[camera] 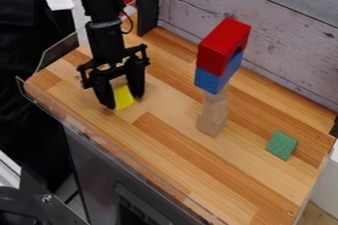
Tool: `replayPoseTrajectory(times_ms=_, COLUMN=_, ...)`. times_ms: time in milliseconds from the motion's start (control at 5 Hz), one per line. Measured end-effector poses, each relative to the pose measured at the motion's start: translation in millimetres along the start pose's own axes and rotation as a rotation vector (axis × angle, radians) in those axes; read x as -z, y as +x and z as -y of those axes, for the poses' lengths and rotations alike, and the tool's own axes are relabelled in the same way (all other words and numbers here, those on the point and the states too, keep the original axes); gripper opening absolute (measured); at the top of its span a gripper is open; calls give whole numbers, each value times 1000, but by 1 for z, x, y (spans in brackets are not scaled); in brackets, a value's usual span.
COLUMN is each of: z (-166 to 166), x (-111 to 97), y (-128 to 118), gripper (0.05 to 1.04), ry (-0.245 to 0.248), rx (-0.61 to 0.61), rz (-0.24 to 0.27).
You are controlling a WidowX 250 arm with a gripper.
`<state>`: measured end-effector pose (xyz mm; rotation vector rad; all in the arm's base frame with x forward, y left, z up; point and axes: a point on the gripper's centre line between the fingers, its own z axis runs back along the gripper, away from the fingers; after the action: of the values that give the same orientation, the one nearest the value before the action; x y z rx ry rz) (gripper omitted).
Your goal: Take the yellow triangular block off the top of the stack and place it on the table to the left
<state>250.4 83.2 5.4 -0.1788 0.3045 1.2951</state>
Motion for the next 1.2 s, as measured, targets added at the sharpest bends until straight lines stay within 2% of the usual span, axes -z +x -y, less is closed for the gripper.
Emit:
replayPoseTrajectory(times_ms=200, z=1, x=-7, y=-5, gripper=1005, ry=-27, rx=-23, rz=-8)
replayPoseTrajectory(times_ms=400, z=0, x=-37, y=-18, gripper=1001, ry=-77, rx=7, rz=31)
replayPoseTrajectory(times_ms=600, z=-2, x=-71, y=-49, gripper=1001, ry=-48, rx=142, rz=86)
replayPoseTrajectory(times_ms=800, z=13, x=-110, y=-79, gripper=1001, ry=24, rx=353, rz=124)
replayPoseTrajectory(times_ms=1000, z=24, x=-135, y=-106, gripper=1001, ry=94, rx=559, rz=138)
replayPoseTrajectory(times_ms=1200, z=27, x=-147, y=-119, gripper=1001, ry=87, rx=682, rz=134)
